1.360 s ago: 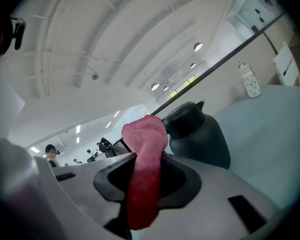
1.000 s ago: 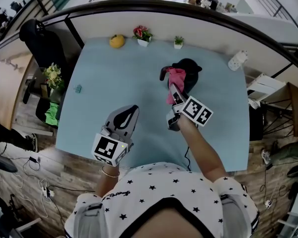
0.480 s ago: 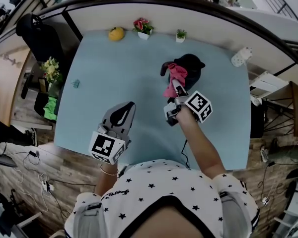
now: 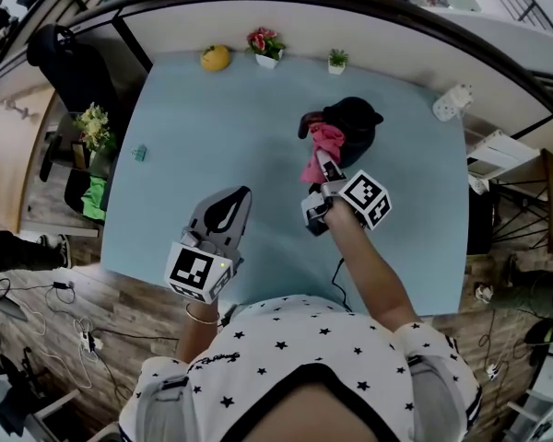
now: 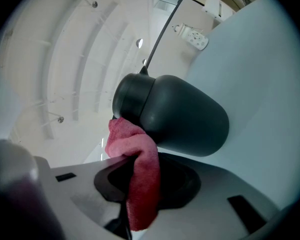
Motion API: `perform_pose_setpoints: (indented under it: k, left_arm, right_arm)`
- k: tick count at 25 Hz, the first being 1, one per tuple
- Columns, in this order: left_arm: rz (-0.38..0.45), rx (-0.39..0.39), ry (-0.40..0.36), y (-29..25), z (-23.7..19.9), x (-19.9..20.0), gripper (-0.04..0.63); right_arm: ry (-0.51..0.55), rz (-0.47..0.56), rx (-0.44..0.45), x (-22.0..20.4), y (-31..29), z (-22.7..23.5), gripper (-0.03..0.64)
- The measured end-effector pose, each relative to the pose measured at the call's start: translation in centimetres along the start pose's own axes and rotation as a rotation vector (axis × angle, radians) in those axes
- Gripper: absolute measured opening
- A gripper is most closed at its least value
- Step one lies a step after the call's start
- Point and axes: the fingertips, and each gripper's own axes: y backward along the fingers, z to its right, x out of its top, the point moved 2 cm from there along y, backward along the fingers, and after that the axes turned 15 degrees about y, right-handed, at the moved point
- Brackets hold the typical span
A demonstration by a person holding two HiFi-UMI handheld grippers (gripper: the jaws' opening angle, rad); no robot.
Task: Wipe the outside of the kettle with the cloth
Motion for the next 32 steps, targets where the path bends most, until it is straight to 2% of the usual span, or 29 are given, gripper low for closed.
perform_pose_setpoints:
  k: [3, 7, 21, 32]
  left_arm:
    - [-0.002, 0.001, -0.005, 0.0, 0.0, -0.1, 0.029]
    - [-0.011, 0.007, -0.007, 0.0, -0.3, -0.2, 0.031]
    - [-0.038, 0.037, 0.001, -0.4, -1.3, -0.7, 0.030]
    - [-0.047, 0.050, -0.002, -0.7, -1.5, -0.9, 0.030]
  right_arm:
    - [0.012, -0.019, -0.018, -0.7, -0.1, 0.5, 0.098]
    - [-0.046, -0.049, -0.049, -1.8, -0.4, 1.6, 0.098]
    - [-0.131, -0.122, -0.153, -4.7, -1.4, 5.7, 0.098]
    - [-0.265, -0.169, -0.200, -7.1, -2.0, 9.0, 0.098]
